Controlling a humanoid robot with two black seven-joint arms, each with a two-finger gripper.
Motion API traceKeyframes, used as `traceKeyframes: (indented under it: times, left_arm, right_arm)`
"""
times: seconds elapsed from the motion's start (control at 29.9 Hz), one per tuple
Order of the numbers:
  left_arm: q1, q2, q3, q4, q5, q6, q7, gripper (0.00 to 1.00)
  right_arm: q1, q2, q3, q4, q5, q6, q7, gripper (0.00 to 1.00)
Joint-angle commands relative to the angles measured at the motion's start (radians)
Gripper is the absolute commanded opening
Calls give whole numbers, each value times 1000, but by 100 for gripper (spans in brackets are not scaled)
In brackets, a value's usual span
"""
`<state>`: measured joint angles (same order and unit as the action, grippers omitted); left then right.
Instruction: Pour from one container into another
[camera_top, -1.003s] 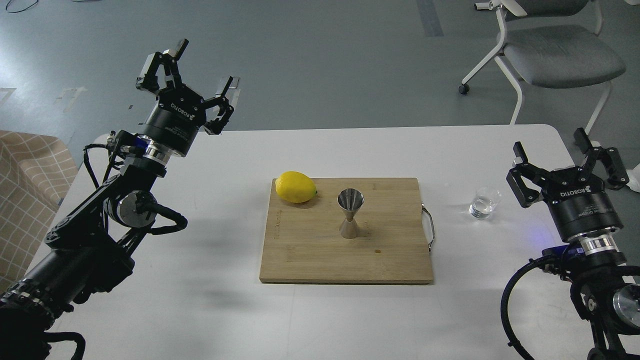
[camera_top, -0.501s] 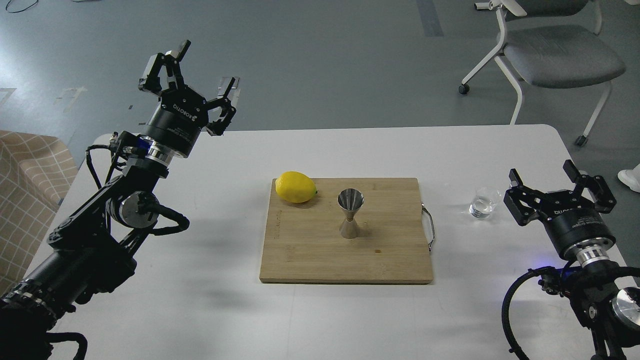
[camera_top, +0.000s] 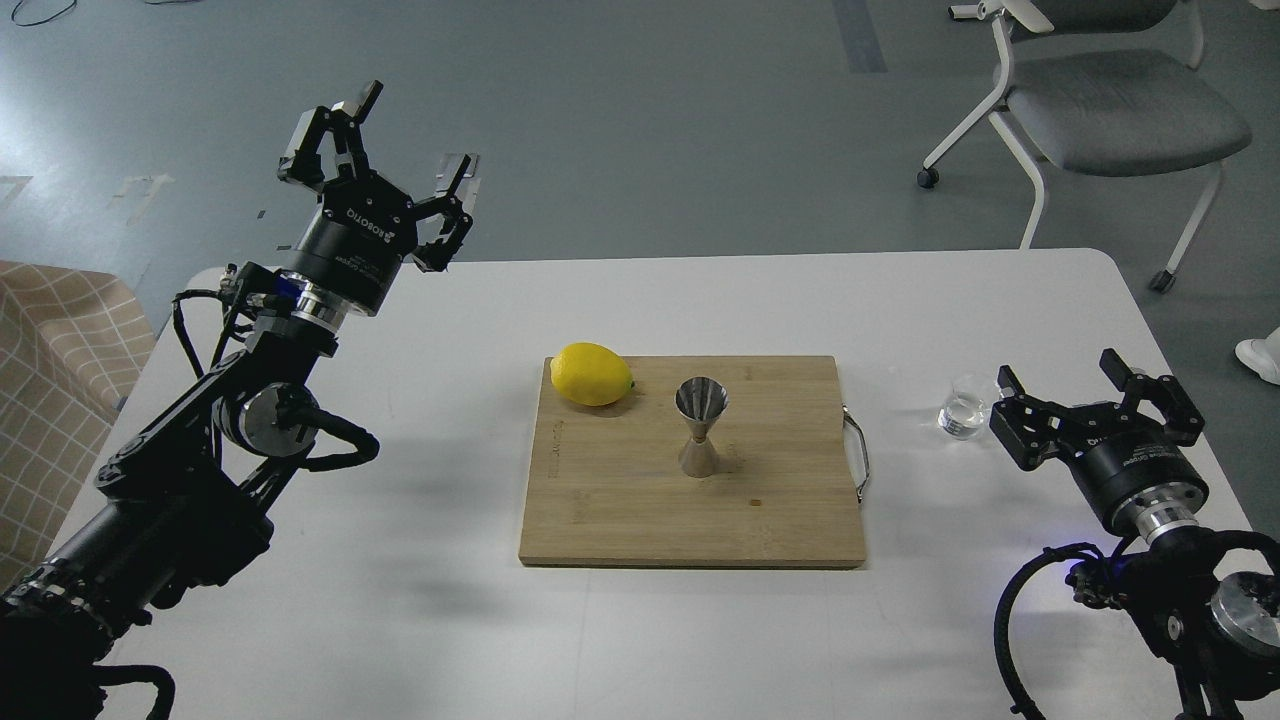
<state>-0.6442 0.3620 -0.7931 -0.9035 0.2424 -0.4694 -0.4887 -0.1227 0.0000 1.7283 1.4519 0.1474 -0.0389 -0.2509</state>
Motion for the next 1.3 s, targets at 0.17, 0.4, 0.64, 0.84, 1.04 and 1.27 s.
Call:
traceKeyframes:
  times: [0.17, 0.4, 0.64, 0.84, 1.04, 1.27]
  left_arm:
    - [5, 0, 2, 0, 0, 0, 0, 98]
    - [6, 0, 2, 0, 0, 0, 0, 98]
    - [5, 2, 2, 0, 0, 0, 0, 98]
    - [6, 0, 2, 0, 0, 0, 0, 98]
    - [6, 0, 2, 0, 0, 0, 0, 98]
    - [6, 0, 2, 0, 0, 0, 0, 98]
  right_arm:
    - [-21, 0, -3, 1, -6, -12, 1, 99]
    - [-21, 0, -10, -1, -11, -35, 1, 99]
    - [-21, 0, -18, -7, -14, -36, 1, 99]
    - [-18, 0, -24, -27, -15, -38, 1, 99]
    - [-12, 0, -41, -59, -15, -38, 1, 99]
    - [-11, 0, -55, -68, -17, -59, 2, 99]
